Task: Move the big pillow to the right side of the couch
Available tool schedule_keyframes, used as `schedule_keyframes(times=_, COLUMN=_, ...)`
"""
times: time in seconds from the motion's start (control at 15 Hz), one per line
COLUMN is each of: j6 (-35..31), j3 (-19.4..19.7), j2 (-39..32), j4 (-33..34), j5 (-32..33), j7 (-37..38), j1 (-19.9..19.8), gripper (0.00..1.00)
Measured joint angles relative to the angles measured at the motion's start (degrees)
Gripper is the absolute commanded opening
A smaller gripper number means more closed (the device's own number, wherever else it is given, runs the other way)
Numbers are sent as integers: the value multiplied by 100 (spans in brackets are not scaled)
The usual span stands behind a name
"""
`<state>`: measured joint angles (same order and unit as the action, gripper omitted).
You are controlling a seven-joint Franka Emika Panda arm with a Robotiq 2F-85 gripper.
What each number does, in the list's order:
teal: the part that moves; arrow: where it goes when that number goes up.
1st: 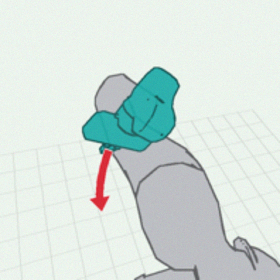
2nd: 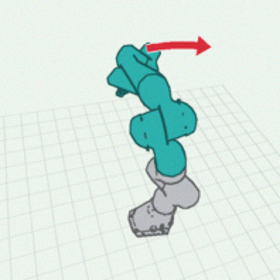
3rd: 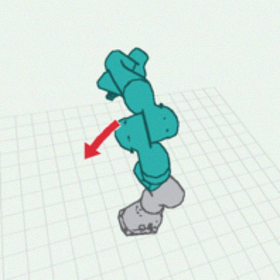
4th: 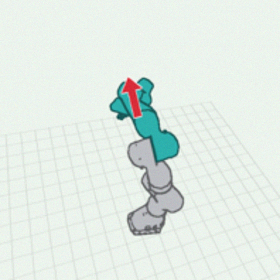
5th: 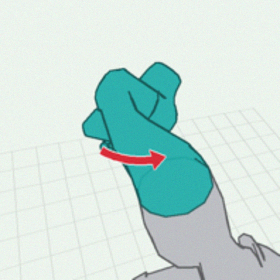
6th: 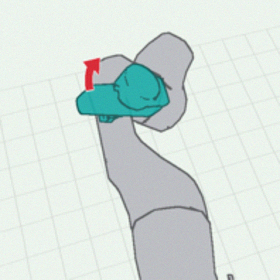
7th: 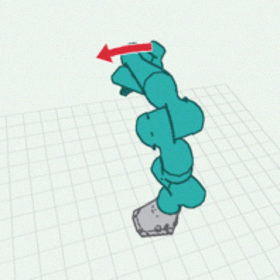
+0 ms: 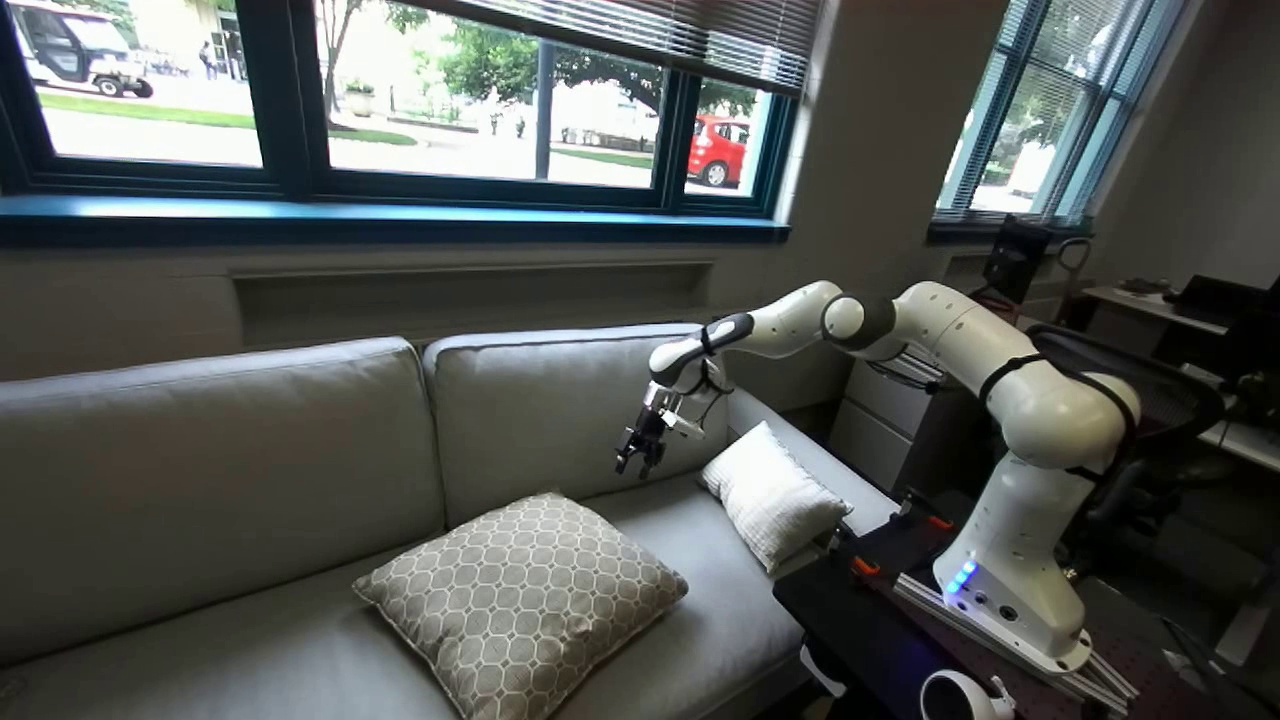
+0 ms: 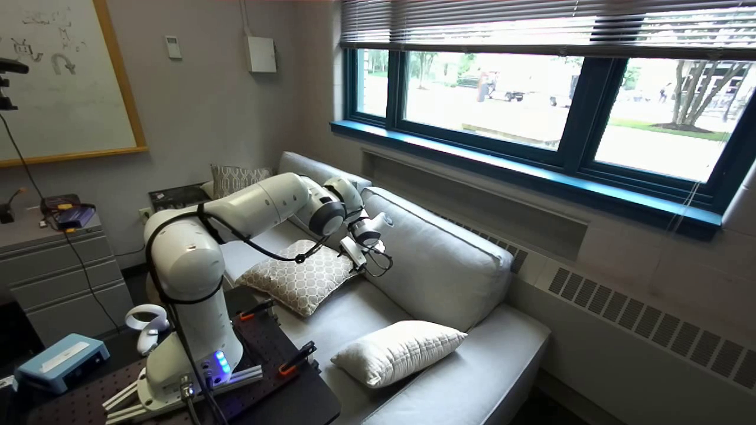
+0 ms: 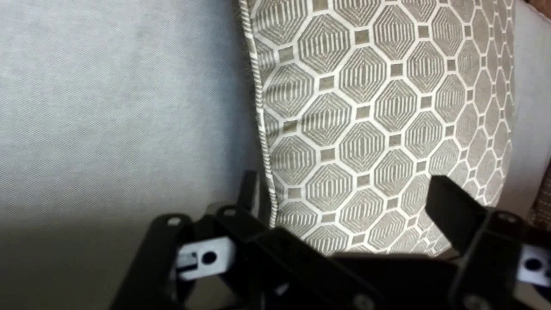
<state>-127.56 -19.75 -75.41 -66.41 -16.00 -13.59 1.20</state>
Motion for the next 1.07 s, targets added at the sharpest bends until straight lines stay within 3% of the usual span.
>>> schedule_keyframes(times=0.4, j6=1023, j3=-109, j2=-979, j4=1273, j5=-326, j7=41, j1=124, gripper=100)
schedule_keyframes(times=0.73, j6=1499, j3=384, j2=-973, j4=1266, j5=-1258, j7=69, j1=475, gripper=100)
schedule_keyframes(times=0.93, j6=1892, j3=722, j2=-971, j4=1266, j5=-1357, j7=266, j1=840, gripper=100)
schedule_keyframes(times=1.07, j6=2028, j3=773, j2=-973, j4=1230, j5=-1064, j7=631, j1=1032, gripper=100)
